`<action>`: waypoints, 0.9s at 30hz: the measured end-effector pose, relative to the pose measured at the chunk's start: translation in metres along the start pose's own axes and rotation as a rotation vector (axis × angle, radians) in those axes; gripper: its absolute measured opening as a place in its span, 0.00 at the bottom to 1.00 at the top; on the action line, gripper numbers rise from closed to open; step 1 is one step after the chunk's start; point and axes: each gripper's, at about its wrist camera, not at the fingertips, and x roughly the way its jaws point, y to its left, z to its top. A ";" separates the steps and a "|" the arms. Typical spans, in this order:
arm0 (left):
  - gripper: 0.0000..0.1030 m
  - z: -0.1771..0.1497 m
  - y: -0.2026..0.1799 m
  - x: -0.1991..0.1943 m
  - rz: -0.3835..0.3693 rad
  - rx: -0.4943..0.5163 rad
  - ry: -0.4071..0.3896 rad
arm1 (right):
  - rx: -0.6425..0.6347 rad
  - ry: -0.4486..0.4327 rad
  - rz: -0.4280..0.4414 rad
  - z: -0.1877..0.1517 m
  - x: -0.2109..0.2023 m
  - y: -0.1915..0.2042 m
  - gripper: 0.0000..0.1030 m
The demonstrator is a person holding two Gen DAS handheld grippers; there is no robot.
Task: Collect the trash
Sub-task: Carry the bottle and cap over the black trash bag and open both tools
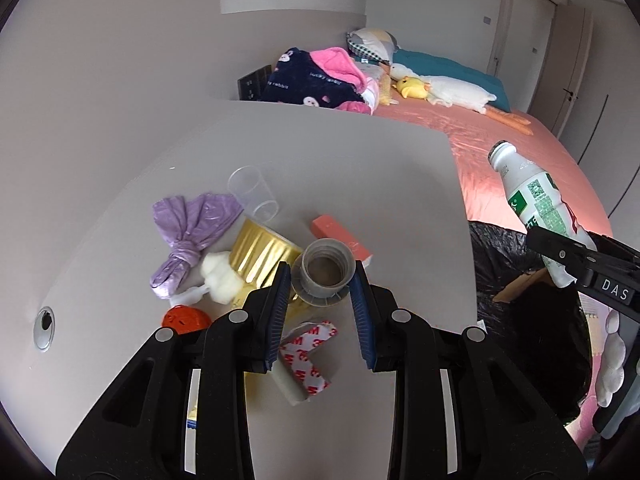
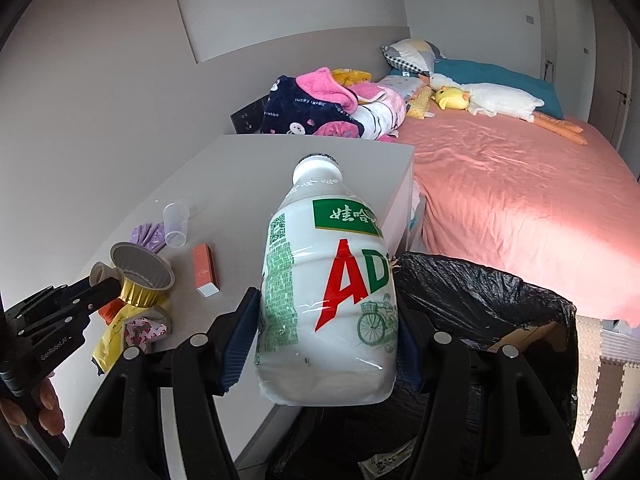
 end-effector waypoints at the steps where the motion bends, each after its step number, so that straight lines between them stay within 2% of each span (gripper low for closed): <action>1: 0.29 0.001 -0.006 -0.001 -0.007 0.012 -0.002 | 0.003 -0.004 -0.003 -0.002 -0.004 -0.002 0.61; 16: 0.29 0.005 -0.083 -0.002 -0.133 0.147 -0.012 | 0.065 -0.041 -0.058 -0.015 -0.037 -0.039 0.61; 25: 0.29 0.001 -0.132 0.001 -0.227 0.240 0.012 | 0.118 -0.061 -0.099 -0.022 -0.055 -0.067 0.61; 27: 0.32 0.001 -0.139 0.003 -0.262 0.253 0.032 | 0.133 -0.063 -0.105 -0.022 -0.058 -0.073 0.61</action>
